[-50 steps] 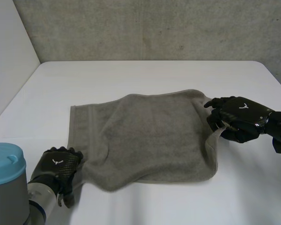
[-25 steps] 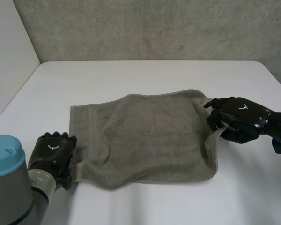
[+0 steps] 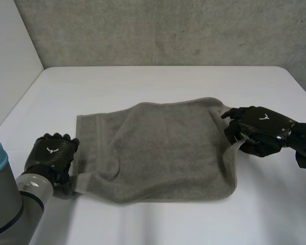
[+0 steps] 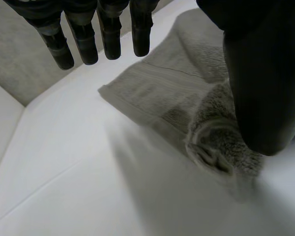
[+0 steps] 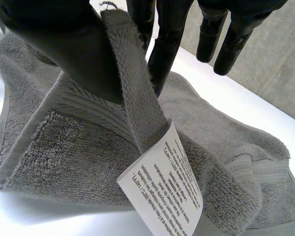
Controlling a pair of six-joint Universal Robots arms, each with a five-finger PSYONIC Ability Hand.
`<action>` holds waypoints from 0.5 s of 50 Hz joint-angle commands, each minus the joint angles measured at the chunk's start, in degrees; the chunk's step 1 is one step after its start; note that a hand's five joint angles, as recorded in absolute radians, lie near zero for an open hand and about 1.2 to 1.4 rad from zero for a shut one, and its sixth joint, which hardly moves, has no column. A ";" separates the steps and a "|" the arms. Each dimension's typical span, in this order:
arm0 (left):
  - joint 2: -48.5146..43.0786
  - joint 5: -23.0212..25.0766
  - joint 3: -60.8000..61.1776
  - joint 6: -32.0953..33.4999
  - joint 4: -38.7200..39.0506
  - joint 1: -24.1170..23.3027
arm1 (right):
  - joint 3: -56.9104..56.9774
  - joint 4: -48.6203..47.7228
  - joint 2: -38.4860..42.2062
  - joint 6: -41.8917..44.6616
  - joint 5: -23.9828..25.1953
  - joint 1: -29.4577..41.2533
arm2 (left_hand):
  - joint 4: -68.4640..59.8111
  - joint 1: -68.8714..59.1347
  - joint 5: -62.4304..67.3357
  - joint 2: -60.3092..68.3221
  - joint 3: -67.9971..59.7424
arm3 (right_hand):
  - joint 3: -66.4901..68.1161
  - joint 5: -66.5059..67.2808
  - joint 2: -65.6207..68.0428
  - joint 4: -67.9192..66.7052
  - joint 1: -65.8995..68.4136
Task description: Fold the towel.
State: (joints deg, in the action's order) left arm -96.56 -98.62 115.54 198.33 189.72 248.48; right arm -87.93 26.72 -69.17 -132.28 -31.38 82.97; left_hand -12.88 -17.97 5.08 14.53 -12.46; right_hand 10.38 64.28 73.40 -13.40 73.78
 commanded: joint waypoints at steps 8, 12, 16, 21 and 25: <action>0.14 0.97 4.16 0.39 -1.37 -0.46 | -0.14 0.00 0.00 0.00 0.00 0.09 | 2.88 2.71 0.18 0.73 2.46 | -0.38 2.42 3.30 3.40 2.92; -0.30 0.97 4.34 0.39 -1.11 0.07 | -0.23 0.00 0.00 0.00 0.00 0.44 | 2.88 2.71 0.18 0.73 2.46 | -0.38 2.42 3.30 3.40 2.92; -1.00 0.88 4.69 0.65 -1.02 0.34 | -0.49 -0.09 0.00 0.00 0.00 0.44 | 2.88 2.71 0.18 0.73 2.46 | -0.38 2.42 3.30 3.40 2.92; -0.74 0.88 5.48 1.97 -0.93 0.86 | -0.49 -0.09 0.00 0.09 0.00 0.35 | 2.88 2.71 0.18 0.73 2.46 | -0.38 2.42 3.30 3.40 2.92; -0.30 0.79 5.74 3.20 -0.32 1.13 | -0.58 -0.09 0.00 0.00 0.00 0.44 | 2.88 2.37 0.52 1.07 2.46 | -0.38 2.42 3.30 3.40 2.92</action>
State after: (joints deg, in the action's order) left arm -97.38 -97.74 120.86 200.01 188.80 249.21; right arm -88.41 26.64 -69.17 -132.23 -31.38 83.35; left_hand -12.88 -17.97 5.08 14.53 -12.46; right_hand 10.38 64.28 73.40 -13.40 73.78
